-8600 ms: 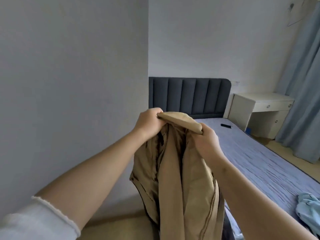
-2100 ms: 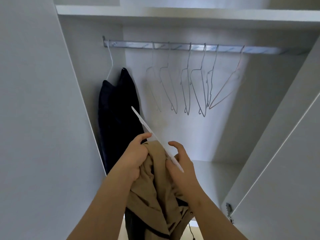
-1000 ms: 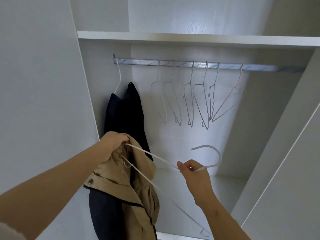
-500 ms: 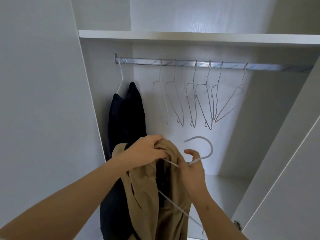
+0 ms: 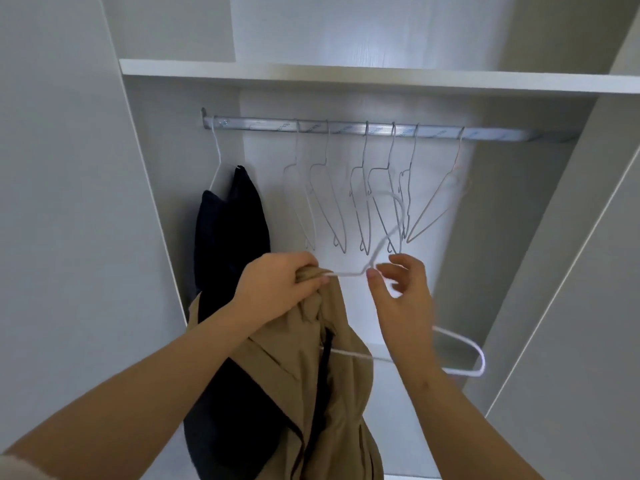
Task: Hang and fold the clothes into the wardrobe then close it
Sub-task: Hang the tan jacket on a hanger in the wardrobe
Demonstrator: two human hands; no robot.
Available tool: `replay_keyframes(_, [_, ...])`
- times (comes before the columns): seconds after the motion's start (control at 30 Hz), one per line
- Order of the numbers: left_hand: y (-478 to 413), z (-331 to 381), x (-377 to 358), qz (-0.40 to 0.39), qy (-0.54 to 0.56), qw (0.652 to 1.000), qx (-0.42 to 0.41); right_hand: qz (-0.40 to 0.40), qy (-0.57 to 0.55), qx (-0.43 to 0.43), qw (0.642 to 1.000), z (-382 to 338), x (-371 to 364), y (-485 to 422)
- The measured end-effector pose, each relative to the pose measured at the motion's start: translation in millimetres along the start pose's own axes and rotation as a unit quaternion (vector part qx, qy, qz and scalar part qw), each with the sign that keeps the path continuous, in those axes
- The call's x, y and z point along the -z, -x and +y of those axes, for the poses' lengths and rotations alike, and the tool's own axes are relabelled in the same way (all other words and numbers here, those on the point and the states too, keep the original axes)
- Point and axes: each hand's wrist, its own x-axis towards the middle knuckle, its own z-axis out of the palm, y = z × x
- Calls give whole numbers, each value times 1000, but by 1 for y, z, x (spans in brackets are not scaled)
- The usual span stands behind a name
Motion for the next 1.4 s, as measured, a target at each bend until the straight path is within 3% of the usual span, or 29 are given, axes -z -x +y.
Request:
replay_keyframes(0.07, [-5,-3,7,54,32,998,28,50,19,70,996,10,4,14])
replay_keyframes(0.13, [-7,-7,16,96,70,992,43,-57,63,22,996,25,5,30])
replay_keyframes(0.2, [-10,-7,27,129,109,985,38,-212,136,-76,965,40,1,46])
replay_keyframes(0.27, [-13,-7,39,146,128,981,20,-210,134,-125,960,48,-3,50])
replay_keyframes(0.33, [-14,-8,52,146,146,978,18,-178,83,-145,970,44,-5,44])
replay_keyframes(0.43, [-15,-11,68,130,179,975,23,-226,23,-126,966,29,-14,32])
replay_keyframes(0.6, [-12,-12,83,90,225,970,22,-300,56,-95,948,17,-28,19])
replay_keyframes(0.67, [-11,-11,87,74,239,968,19,-331,16,-96,939,17,-28,14])
replay_keyframes(0.73, [-11,-10,88,64,243,968,15,-364,-3,-128,923,22,-27,11])
replay_keyframes(0.93, [-9,-16,86,64,245,967,3,-474,81,-207,852,46,-24,27])
replay_keyframes(1.03, [-6,-24,90,69,250,966,12,-516,180,-210,811,65,-15,33])
replay_keyframes(1.1, [-3,-33,94,43,225,973,1,-492,200,-211,821,73,-8,33])
replay_keyframes(1.23, [9,-54,101,8,191,981,16,-373,58,-213,901,77,9,27])
replay_keyframes(1.4, [19,-74,106,-10,147,989,32,-355,21,-188,916,73,11,17])
